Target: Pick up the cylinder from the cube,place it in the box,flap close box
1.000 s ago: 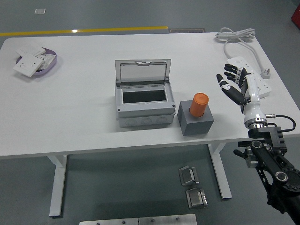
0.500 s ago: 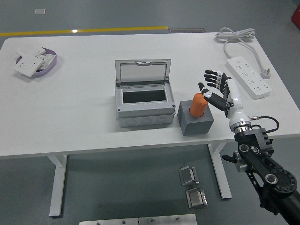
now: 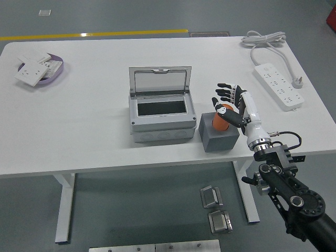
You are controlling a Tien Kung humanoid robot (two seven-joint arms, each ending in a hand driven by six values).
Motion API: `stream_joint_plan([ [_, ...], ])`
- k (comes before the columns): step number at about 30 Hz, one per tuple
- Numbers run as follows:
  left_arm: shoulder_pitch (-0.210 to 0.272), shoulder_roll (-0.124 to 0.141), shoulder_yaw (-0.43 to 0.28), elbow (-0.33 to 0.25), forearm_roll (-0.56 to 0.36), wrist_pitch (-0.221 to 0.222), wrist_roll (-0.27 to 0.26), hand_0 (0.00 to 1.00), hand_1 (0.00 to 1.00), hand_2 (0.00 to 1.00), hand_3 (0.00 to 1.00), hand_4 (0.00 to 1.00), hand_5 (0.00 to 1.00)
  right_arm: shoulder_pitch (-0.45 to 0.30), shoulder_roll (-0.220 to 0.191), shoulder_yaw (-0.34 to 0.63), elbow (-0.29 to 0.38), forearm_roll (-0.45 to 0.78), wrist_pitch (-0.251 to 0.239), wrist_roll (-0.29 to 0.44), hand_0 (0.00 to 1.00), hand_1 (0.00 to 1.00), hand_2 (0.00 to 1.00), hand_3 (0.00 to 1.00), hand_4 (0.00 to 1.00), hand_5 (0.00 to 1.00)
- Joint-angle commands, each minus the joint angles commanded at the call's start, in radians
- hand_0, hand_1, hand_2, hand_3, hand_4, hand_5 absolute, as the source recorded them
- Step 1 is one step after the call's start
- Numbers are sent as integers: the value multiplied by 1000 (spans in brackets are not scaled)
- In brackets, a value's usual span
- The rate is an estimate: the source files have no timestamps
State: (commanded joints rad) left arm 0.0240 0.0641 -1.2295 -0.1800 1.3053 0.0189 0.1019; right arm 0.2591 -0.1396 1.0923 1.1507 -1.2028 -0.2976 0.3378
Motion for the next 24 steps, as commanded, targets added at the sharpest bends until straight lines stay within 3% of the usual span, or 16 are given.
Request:
stream_joint_plan([
  [24,-3,0,32,0,-20,-10,-20,583,616,570,610,655,289,0,4,-54,-67,51,14,14,689,655,594,669,658,123],
])
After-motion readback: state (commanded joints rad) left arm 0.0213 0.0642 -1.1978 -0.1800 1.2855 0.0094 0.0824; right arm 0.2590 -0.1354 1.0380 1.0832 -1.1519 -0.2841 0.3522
